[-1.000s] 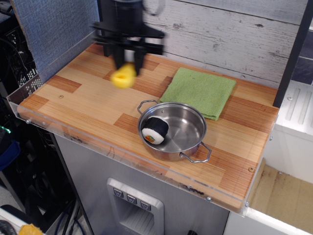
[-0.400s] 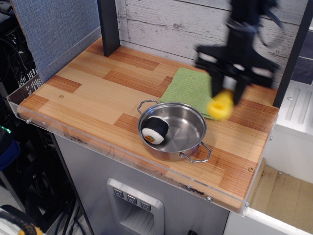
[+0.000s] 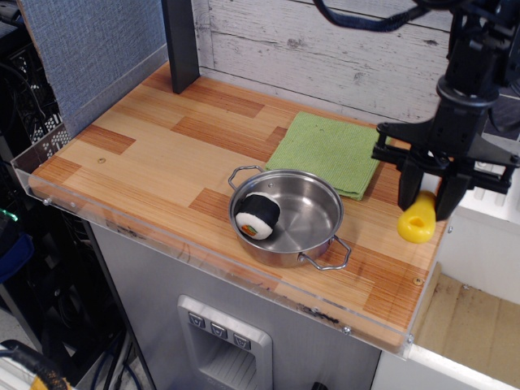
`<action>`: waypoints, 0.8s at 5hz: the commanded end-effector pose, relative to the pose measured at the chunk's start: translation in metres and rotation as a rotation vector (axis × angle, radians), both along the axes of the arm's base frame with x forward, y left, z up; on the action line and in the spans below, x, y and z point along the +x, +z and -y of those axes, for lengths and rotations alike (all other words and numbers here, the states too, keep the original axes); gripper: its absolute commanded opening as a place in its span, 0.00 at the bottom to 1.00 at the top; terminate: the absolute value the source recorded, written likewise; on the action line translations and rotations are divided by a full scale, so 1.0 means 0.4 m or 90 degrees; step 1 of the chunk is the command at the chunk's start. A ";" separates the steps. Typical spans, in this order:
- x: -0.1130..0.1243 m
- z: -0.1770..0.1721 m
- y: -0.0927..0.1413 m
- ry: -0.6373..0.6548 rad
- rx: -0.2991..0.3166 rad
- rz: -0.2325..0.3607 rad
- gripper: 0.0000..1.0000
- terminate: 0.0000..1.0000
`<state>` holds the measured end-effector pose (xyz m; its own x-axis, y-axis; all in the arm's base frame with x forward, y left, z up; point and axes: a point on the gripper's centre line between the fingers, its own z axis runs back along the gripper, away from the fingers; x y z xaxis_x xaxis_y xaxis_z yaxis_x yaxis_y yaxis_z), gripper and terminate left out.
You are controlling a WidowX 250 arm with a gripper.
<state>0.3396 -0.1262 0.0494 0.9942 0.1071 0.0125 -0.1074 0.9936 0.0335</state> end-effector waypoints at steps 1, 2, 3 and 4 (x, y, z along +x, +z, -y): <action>0.030 -0.076 0.022 -0.052 -0.017 -0.016 0.00 0.00; 0.033 -0.086 0.003 -0.053 -0.023 -0.028 0.00 0.00; 0.036 -0.072 -0.026 -0.055 -0.032 -0.036 0.00 0.00; 0.040 -0.051 -0.064 -0.058 -0.032 -0.047 0.00 0.00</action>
